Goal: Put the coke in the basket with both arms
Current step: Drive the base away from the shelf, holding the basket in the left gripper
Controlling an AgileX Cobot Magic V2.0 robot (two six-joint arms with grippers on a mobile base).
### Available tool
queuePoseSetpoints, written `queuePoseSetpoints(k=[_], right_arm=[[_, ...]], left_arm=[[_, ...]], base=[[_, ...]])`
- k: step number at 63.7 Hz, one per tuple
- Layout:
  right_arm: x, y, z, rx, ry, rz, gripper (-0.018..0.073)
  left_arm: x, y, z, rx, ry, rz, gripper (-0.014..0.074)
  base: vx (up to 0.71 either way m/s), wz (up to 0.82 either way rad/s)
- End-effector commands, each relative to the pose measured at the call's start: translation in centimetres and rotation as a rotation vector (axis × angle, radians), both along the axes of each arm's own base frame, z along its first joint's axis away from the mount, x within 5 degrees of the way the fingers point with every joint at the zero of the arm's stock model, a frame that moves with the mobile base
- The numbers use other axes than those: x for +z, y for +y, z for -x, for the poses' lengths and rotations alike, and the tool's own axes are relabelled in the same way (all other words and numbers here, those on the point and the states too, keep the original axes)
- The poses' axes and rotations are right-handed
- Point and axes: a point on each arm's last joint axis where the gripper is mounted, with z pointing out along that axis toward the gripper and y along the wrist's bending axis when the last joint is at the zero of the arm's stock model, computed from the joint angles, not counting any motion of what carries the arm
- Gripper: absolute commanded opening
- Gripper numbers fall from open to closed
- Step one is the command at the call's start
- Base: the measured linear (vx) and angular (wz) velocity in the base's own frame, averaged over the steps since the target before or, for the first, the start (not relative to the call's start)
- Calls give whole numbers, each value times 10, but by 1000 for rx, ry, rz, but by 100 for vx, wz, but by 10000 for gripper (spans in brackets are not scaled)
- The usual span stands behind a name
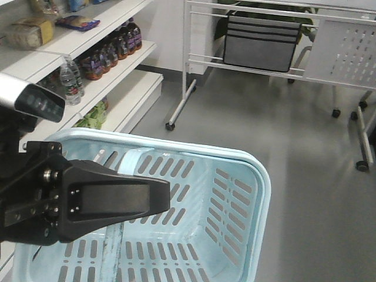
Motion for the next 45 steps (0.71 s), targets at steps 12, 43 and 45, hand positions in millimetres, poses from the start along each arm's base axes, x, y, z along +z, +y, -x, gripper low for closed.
queuePoseSetpoints(k=[12,43,45], right_arm=[[5,1,0,11,-75,15,-5],[5,1,0,11,-75,15,-5],[5,1,0,11,-75,15,-5]], left_arm=[[19,2,5,-8,-20,107,-6],[19,2,5,-8,-20,107,-6],[19,2,5,-8,-20,107,-6]], base=[[7,-45],[14,-41],[18,-27]])
